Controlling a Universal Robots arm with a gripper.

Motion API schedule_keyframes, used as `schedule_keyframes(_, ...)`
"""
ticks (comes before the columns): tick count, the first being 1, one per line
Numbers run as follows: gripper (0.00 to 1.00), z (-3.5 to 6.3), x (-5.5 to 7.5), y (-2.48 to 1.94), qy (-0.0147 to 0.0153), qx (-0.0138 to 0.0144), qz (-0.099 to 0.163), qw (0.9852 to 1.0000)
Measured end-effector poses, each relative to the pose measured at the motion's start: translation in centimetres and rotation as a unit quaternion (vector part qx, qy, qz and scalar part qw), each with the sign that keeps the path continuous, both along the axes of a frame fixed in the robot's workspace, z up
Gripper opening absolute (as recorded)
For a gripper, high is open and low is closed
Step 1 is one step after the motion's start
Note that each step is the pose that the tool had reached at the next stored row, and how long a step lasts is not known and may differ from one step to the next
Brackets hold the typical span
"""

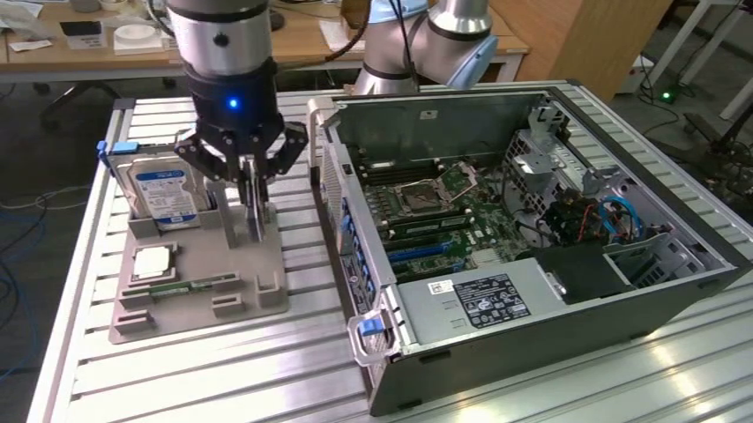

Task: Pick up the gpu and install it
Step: 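Pick up the gpu and move the gpu toward the slot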

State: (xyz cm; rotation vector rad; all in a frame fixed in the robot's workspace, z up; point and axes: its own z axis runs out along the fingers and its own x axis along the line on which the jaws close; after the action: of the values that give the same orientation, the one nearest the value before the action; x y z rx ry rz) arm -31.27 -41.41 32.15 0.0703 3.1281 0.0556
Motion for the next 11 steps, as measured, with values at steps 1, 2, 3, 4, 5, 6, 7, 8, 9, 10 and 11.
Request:
schedule_keyframes(1,0.28,0.45,0.0,0.0,0.0,0.0,0.0,1.0)
schedule_keyframes(2,0.28,0.9,0.0,0.0,0.0,0.0,0.0,1.0)
schedule_keyframes(3,0.28,1.35,0.0,0.0,0.0,0.0,0.0,1.0)
schedule_keyframes(4,0.28,1.84,0.0,0.0,0.0,0.0,0.0,1.0)
schedule_keyframes(5,0.28,2.29,0.0,0.0,0.0,0.0,0.0,1.0)
schedule_keyframes(6,0.28,2.73,0.0,0.0,0.0,0.0,0.0,1.0)
schedule_keyframes(7,0.28,3.18,0.0,0.0,0.0,0.0,0.0,1.0)
schedule_keyframes(8,0.28,3.64,0.0,0.0,0.0,0.0,0.0,1.0)
schedule_keyframes(9,0.28,4.09,0.0,0.0,0.0,0.0,0.0,1.0)
schedule_keyframes(10,0.28,4.53,0.0,0.0,0.0,0.0,0.0,1.0)
schedule_keyframes(11,0.28,5.01,0.0,0.0,0.0,0.0,0.0,1.0)
